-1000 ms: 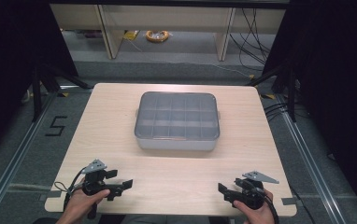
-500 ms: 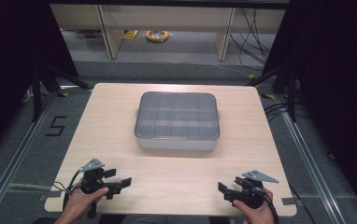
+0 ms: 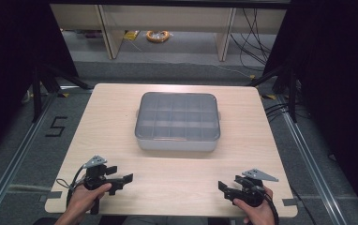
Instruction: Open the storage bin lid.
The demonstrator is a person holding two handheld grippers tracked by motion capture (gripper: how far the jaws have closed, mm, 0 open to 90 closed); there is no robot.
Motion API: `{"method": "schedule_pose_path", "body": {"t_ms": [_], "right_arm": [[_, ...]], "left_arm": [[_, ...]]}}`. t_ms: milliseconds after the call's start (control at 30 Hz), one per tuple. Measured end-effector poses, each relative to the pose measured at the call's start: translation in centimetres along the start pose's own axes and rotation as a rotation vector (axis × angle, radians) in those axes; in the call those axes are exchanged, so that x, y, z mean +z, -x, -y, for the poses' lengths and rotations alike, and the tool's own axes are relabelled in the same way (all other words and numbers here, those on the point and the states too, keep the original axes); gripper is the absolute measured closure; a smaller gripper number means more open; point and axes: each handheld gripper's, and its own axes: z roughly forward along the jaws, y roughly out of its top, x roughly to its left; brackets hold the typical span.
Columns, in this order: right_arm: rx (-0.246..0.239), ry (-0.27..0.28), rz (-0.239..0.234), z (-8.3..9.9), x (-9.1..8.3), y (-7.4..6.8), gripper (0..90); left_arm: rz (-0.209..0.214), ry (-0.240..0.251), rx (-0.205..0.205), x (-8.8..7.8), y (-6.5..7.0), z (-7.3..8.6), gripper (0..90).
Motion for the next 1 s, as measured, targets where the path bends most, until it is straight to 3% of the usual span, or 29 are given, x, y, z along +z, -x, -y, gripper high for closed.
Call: {"method": "schedule_pose_path", "body": {"t_ms": [67,133,300,333,400,467,567,633,667,767,833,900,933,1000], "right_arm": [[0.005,0.018,-0.026,0.1,0.1,-0.1,21.2],[0.015,0.008,-0.008,0.0,-0.1,-0.2,21.3],[0.032,0.077,-0.056,-0.3,0.6,0.0,22.9],[0.045,0.071,-0.073,-0.5,0.7,-0.1,23.5],[0.043,0.064,-0.052,-0.6,0.9,-0.1,23.8],[0.060,0.098,-0.072,-1.0,1.2,0.1,24.3],[0.123,0.126,-0.150,-1.6,1.5,0.1,24.4],[0.143,0.114,-0.134,-1.9,1.8,-0.2,25.8],[0.097,0.131,-0.122,-2.1,2.1,0.3,26.2],[0.129,0.126,-0.122,-2.4,2.6,0.5,26.9],[0.160,0.143,-0.143,-3.0,3.1,1.3,28.0],[0.170,0.145,-0.144,-3.4,3.2,1.6,28.2],[0.220,0.137,-0.158,-3.6,3.2,1.5,28.3],[0.275,0.159,-0.217,-3.9,3.5,2.0,28.4]], "left_arm": [[0.002,0.007,0.011,-0.1,0.0,-0.1,14.6],[-0.005,0.008,0.013,-0.2,0.0,-0.3,14.6],[-0.038,0.048,0.038,0.1,-1.6,-2.2,14.9],[-0.040,0.051,0.026,0.2,-2.0,-2.5,15.0],[-0.044,0.060,0.013,0.3,-2.3,-2.8,15.1],[-0.040,0.062,0.009,0.6,-2.7,-3.5,15.1],[-0.032,0.063,0.020,1.1,-2.6,-3.9,15.1],[-0.027,0.063,0.022,1.4,-2.3,-4.2,15.1],[-0.023,0.061,0.020,1.5,-2.2,-4.4,15.1],[-0.010,0.059,0.031,1.9,-1.9,-4.7,15.1],[-0.002,0.049,0.044,2.5,-1.8,-5.4,15.3],[0.006,0.052,0.027,2.9,-1.8,-6.0,15.8],[0.010,0.052,0.020,3.1,-1.8,-6.3,15.8],[0.005,0.055,0.014,3.1,-1.8,-7.0,16.0]]}}
